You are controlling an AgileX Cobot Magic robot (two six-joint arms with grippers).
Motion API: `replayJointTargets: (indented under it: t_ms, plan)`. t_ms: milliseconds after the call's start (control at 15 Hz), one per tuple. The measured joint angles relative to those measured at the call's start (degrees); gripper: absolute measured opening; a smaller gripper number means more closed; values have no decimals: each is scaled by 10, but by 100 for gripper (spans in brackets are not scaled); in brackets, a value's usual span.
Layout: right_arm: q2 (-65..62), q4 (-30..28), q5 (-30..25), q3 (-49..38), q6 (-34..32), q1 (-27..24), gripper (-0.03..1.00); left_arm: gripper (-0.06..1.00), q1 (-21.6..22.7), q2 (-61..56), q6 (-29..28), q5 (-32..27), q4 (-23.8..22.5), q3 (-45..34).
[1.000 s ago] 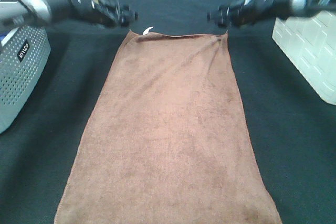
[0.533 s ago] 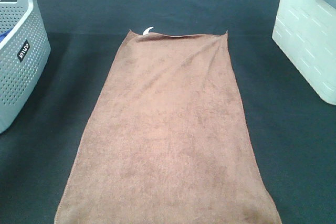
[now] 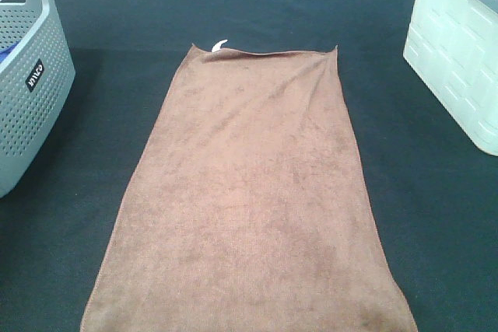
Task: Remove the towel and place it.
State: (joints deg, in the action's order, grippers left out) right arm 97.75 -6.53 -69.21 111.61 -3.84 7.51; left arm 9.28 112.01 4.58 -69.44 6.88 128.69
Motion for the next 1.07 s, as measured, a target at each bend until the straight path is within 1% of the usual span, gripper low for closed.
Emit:
replayJointTargets:
  t_ms: [133, 267, 400, 600, 733, 867, 1067]
  plan:
    - [-45, 20, -1, -62, -15, 0, 58, 83, 6, -79, 15, 1, 1, -121]
    - [-129, 39, -2, -166, -18, 0, 58, 83, 6, -173, 28, 1, 6, -277]
    - [-221, 56, -3, -286, -19, 0, 57, 83, 6, -299, 29, 27, 7, -447]
    - [-374, 73, -7, -446, -23, 0, 57, 83, 6, -482, 25, 48, 9, -632]
    - [-468, 74, -7, -528, -27, 0, 57, 83, 6, -592, 11, 57, 9, -715]
    - [-564, 74, -9, -599, -28, 0, 57, 83, 6, -690, 5, 72, 9, -781]
    - [-681, 65, -8, -668, -28, 0, 57, 83, 6, -820, 5, 96, 8, -869]
